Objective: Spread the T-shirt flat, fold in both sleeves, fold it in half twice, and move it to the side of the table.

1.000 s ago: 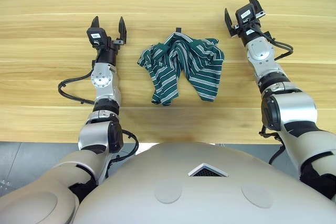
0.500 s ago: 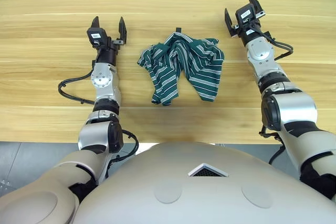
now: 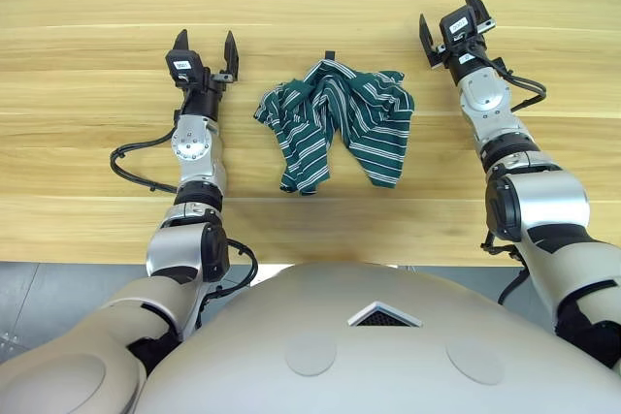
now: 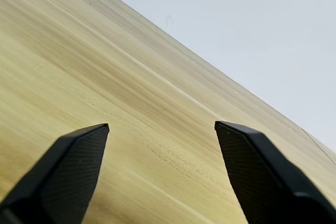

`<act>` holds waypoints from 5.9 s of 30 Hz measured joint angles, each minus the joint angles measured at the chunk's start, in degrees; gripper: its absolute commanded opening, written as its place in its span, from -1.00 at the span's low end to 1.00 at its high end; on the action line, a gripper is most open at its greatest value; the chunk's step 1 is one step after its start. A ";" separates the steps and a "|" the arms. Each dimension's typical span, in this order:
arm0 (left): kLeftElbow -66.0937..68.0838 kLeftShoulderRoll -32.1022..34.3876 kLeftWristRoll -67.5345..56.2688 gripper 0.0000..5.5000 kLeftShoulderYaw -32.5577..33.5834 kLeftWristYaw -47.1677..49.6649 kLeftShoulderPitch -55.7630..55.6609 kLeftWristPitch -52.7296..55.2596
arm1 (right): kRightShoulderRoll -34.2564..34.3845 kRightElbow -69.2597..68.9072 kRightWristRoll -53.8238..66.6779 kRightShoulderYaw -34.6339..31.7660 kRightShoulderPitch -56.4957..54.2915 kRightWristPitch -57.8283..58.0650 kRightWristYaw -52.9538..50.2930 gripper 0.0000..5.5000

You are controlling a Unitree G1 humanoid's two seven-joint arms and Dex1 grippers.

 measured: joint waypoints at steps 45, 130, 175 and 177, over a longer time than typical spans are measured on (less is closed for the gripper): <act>-57.77 0.78 -11.52 0.49 0.44 1.89 32.28 32.85 | -13.75 -46.10 33.81 -12.09 28.00 20.76 38.12 0.37; -87.14 -7.29 -10.19 -0.99 -14.36 14.95 34.94 87.48 | -8.43 -97.30 44.17 0.32 40.18 80.76 26.37 -1.00; 17.89 27.23 8.89 -0.99 -12.53 4.03 -81.11 37.78 | -6.45 0.63 13.41 -2.35 -61.37 28.46 17.29 -1.00; 19.76 26.95 11.32 -0.99 -13.57 1.05 -81.33 34.89 | -5.15 2.31 11.27 -1.64 -58.68 27.04 18.68 -1.00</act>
